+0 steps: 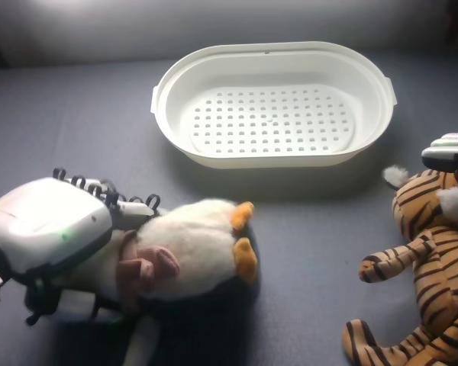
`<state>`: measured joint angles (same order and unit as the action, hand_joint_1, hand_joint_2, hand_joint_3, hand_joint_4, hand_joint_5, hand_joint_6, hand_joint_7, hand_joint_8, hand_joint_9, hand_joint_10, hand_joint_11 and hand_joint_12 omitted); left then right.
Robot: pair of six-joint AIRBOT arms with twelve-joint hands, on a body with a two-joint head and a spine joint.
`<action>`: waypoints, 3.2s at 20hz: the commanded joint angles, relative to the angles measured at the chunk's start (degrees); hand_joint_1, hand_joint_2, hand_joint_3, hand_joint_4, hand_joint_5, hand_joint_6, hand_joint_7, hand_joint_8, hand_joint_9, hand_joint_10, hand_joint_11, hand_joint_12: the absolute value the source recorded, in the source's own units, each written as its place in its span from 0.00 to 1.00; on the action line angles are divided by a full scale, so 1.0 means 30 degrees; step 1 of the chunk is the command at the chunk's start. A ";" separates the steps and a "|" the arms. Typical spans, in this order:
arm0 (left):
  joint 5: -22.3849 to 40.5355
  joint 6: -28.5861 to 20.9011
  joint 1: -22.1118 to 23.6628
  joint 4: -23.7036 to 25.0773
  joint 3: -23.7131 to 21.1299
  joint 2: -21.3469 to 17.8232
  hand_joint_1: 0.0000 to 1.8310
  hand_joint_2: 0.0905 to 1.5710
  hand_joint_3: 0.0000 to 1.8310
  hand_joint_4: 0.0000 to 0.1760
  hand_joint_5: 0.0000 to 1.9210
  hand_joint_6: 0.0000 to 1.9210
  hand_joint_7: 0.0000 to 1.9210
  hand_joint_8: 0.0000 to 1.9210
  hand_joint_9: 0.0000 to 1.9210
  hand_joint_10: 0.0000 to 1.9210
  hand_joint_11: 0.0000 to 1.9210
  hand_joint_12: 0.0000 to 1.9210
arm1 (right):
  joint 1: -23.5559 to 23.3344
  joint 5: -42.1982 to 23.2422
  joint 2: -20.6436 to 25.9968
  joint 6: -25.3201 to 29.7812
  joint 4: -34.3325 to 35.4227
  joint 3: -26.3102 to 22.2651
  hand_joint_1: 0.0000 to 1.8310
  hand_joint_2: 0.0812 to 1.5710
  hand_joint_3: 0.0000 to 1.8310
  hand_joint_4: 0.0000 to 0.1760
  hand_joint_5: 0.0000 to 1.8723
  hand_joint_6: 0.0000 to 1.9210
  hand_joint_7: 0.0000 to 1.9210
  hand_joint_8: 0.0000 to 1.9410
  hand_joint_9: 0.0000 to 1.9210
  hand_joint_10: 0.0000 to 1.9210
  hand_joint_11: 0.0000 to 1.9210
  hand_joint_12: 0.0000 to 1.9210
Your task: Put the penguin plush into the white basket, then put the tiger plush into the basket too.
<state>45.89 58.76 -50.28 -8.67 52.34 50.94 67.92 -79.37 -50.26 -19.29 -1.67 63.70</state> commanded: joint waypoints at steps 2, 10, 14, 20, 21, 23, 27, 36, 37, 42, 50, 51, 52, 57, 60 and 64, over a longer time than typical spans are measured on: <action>0.1123 0.0306 0.0038 -0.0219 0.0121 0.0017 0.70 0.66 0.00 0.00 0.65 0.13 0.53 0.60 0.53 0.60 0.49 0.81 | -0.0079 -0.2272 0.0004 0.0266 0.0483 0.0055 0.35 0.74 0.00 0.18 0.21 0.00 0.18 0.00 0.18 0.00 0.19 0.03; 0.6520 0.0306 0.1503 0.1825 -0.0326 -0.2220 0.70 0.66 0.00 0.00 0.59 0.27 0.56 0.55 0.59 0.44 0.55 0.66 | -0.0035 -0.2270 0.0002 0.0308 0.0491 0.0046 0.35 0.74 0.00 0.24 0.21 0.00 0.18 0.00 0.18 0.00 0.19 0.02; 0.6257 0.0592 0.3283 0.2026 0.0368 -0.2080 0.71 0.63 0.00 0.00 0.61 0.25 0.66 0.35 0.66 0.28 0.55 0.53 | -0.0033 -0.2270 -0.0019 0.0308 0.0492 0.0076 0.35 0.74 0.00 0.08 0.21 0.00 0.18 0.00 0.17 0.00 0.19 0.01; 0.2834 0.2844 0.6980 0.2174 0.2671 -0.0142 0.76 0.63 0.00 0.00 0.59 0.31 0.63 0.27 0.57 0.51 0.50 0.58 | -0.0033 -0.2268 -0.0055 0.0308 0.0498 0.0128 0.36 0.75 0.00 0.00 0.21 0.00 0.18 0.00 0.18 0.00 0.20 0.01; 0.2401 0.2844 0.7376 0.2174 0.2959 0.0114 0.76 0.65 0.00 0.00 0.56 0.38 0.61 0.31 0.54 0.55 0.46 0.61 | -0.0033 -0.2270 -0.0059 0.0308 0.0500 0.0132 0.36 0.75 0.00 0.01 0.21 0.00 0.18 0.00 0.18 0.00 0.20 0.01; 0.1182 0.2844 0.8434 0.1926 0.3926 0.0846 0.76 0.67 0.00 0.00 0.52 0.50 0.56 0.37 0.52 0.56 0.45 0.57 | -0.0033 -0.2268 -0.0113 0.0308 0.0496 0.0187 0.34 0.75 0.00 0.00 0.22 0.00 0.19 0.00 0.19 0.00 0.21 0.02; -0.0409 0.2844 0.9996 0.1099 0.5345 0.2093 0.62 0.63 0.00 0.00 0.43 0.17 0.42 0.23 0.44 0.26 0.36 0.62 | -0.0033 -0.2186 -0.0264 0.0308 0.0496 0.0317 0.34 0.75 0.00 0.00 0.22 0.00 0.18 0.00 0.18 0.00 0.21 0.01; -0.2237 0.2844 1.0196 -0.0876 0.6705 0.3223 0.41 0.50 0.00 1.00 0.03 0.00 0.04 0.00 0.06 0.00 0.00 0.29 | -0.0033 -0.2165 -0.0420 0.0452 0.0489 0.0405 0.35 0.75 0.00 0.17 0.22 0.00 0.18 0.00 0.17 0.00 0.20 0.01; -0.2122 0.2844 1.0057 -0.0877 0.6615 0.3214 0.40 0.49 0.00 1.00 0.03 0.00 0.04 0.00 0.06 0.00 0.00 0.27 | -0.0033 -0.2165 -0.0420 0.0456 0.0489 0.0405 0.35 0.75 0.00 0.20 0.22 0.00 0.18 0.00 0.18 0.00 0.20 0.01; 0.0162 0.2844 0.8350 -0.0511 0.4929 0.1948 0.44 0.50 0.00 1.00 0.04 0.00 0.05 0.00 0.07 0.00 0.00 0.39 | -0.0035 -0.2291 -0.0397 0.0555 0.0445 0.0363 0.36 0.74 0.00 0.21 0.23 0.00 0.18 0.00 0.17 0.00 0.20 0.00; 0.7907 0.1585 0.2546 0.1426 0.0530 -0.1786 0.42 0.50 0.00 0.81 0.06 0.00 0.03 0.00 0.01 0.00 0.00 0.05 | -0.0048 -0.3527 0.1035 -0.0242 -0.0625 -0.0525 0.41 0.68 0.00 0.80 0.16 0.00 0.15 0.00 0.17 0.00 0.18 0.00; 0.8361 0.1585 0.1952 0.1624 0.0263 -0.2086 0.40 0.50 0.00 0.89 0.04 0.00 0.02 0.00 0.00 0.00 0.00 0.01 | -0.0045 -0.3386 0.1144 -0.0242 -0.0944 -0.0693 0.40 0.67 0.00 0.86 0.15 0.00 0.15 0.00 0.17 0.00 0.20 0.01; 0.8728 -0.0027 0.1486 0.1741 0.0034 -0.2294 0.39 0.50 0.00 0.83 0.04 0.00 0.02 0.00 0.00 0.00 0.00 0.00 | -0.0045 -0.3103 0.1224 -0.0247 -0.1366 -0.0823 0.39 0.68 0.00 0.77 0.16 0.00 0.15 0.00 0.17 0.00 0.19 0.01; 0.9654 -0.0439 -0.0566 0.1777 -0.1013 -0.3287 0.36 0.51 0.00 0.58 0.05 0.00 0.06 0.00 0.06 0.00 0.01 0.18 | -0.0281 -0.0973 0.1673 0.0226 -0.3637 -0.1108 0.47 0.67 0.00 0.85 0.15 0.00 0.12 0.00 0.14 0.00 0.16 0.00; 0.9710 -0.0462 -0.0695 0.1777 -0.1076 -0.3282 0.36 0.51 0.00 0.66 0.05 0.00 0.05 0.00 0.05 0.00 0.00 0.21 | -0.0281 0.0230 0.1906 0.0750 -0.4517 -0.1211 0.48 0.67 0.00 0.73 0.16 0.00 0.10 0.00 0.14 0.00 0.17 0.01; 0.9738 -0.0632 -0.0789 0.1766 -0.1095 -0.3274 0.39 0.51 0.00 0.48 0.05 0.00 0.06 0.00 0.06 0.00 0.00 0.24 | -0.0287 0.2562 0.1916 0.1151 -0.5245 -0.0844 0.47 0.69 0.01 0.64 0.14 0.00 0.10 0.00 0.13 0.00 0.17 0.00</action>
<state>67.70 57.08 -53.04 -2.85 49.15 41.32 67.61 -66.87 -44.62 -16.43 -19.88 60.99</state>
